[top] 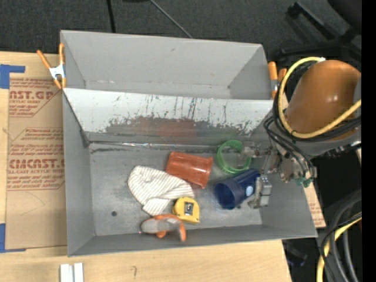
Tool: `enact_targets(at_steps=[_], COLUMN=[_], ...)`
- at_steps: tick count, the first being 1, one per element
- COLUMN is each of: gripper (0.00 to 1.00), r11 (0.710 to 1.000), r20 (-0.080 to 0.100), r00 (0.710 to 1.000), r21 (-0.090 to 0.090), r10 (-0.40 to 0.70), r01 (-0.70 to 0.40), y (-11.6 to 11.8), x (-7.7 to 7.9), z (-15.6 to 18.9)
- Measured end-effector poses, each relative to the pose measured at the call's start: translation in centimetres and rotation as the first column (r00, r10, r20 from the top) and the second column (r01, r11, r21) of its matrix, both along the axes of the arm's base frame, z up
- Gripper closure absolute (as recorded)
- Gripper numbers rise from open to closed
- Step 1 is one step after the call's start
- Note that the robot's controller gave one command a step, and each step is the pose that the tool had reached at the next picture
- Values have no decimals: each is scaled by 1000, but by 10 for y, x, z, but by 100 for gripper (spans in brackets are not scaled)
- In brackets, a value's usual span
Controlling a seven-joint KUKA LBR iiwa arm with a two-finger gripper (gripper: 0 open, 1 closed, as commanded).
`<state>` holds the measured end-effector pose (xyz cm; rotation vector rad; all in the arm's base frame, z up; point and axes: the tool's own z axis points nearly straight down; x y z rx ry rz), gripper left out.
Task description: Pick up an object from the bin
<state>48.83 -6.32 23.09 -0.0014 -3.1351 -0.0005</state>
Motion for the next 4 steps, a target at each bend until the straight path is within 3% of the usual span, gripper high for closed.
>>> enact_targets(at_steps=[1,2,3,4], gripper=[0,0,0,0], r11=[1000,995,977,969], r20=[8,12,9,8], r00=[1000,995,977,969], r21=[-1,-2,-3,0], r10=[1,100,215,247], r01=[-1,-100,-215,-247], y=[0,-19,-57,-49], x=[1,17,32,26], z=[4,-59,-71,-95])
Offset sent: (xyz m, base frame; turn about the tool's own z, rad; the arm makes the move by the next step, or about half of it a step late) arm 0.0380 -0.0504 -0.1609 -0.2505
